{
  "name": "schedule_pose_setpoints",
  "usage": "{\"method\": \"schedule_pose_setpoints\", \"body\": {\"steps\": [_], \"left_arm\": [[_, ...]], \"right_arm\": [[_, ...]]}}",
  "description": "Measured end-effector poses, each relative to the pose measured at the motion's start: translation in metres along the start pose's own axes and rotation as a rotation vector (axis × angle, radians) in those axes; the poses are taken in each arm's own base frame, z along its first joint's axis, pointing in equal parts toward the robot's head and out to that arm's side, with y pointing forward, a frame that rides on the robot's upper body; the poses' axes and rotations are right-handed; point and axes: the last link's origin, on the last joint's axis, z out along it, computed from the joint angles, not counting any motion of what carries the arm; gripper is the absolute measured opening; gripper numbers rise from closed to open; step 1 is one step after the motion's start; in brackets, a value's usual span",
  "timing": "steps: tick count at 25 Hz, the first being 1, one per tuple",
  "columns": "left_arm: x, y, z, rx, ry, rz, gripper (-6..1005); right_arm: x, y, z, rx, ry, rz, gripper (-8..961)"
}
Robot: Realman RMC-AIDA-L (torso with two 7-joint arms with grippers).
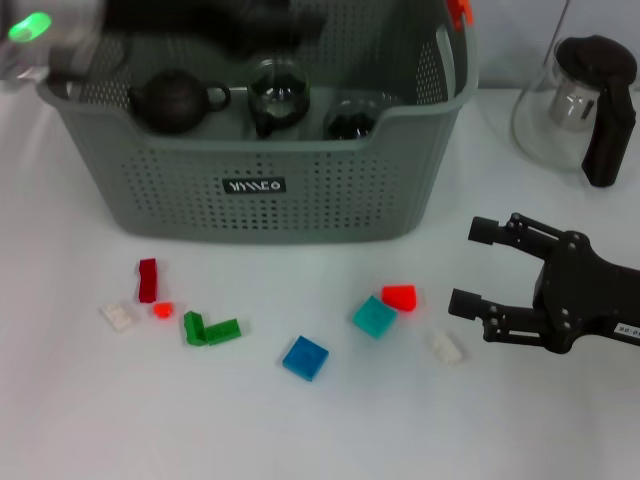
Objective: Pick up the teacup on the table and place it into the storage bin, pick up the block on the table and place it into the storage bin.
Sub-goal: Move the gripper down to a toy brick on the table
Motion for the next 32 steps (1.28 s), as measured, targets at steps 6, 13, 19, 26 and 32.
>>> {"method": "schedule_pose_setpoints", "body": {"steps": [6,13,19,26,32], "left_arm": [[-0.063,0.018,-0.041,-0.174,0.04,0.028,500],[-0.141,0.027,-0.062,-0.144,-0.058,0.015,492],[-0.177,0.025,-0.071,-0.076,-0.102,-0.023,491],[-0.212,0.02,-0.077,0.045,-0.069,0.001,493],[-0.241,0.023,-0.075,0.11,-0.082,0.035,496]], "right_arm": [[0.0,0.001,0.0,-0.005,-0.003,0.001,947],[0.0,0.001,-0.002,-0.003,-0.001,0.008,947],[0.0,0.0,-0.002,-0.001,0.003,0.009,947],[0.0,-0.002,-0.002,0.003,0.006,0.007,946],[0.0,-0.002,-0.002,0.008,0.007,0.006,946]]}}
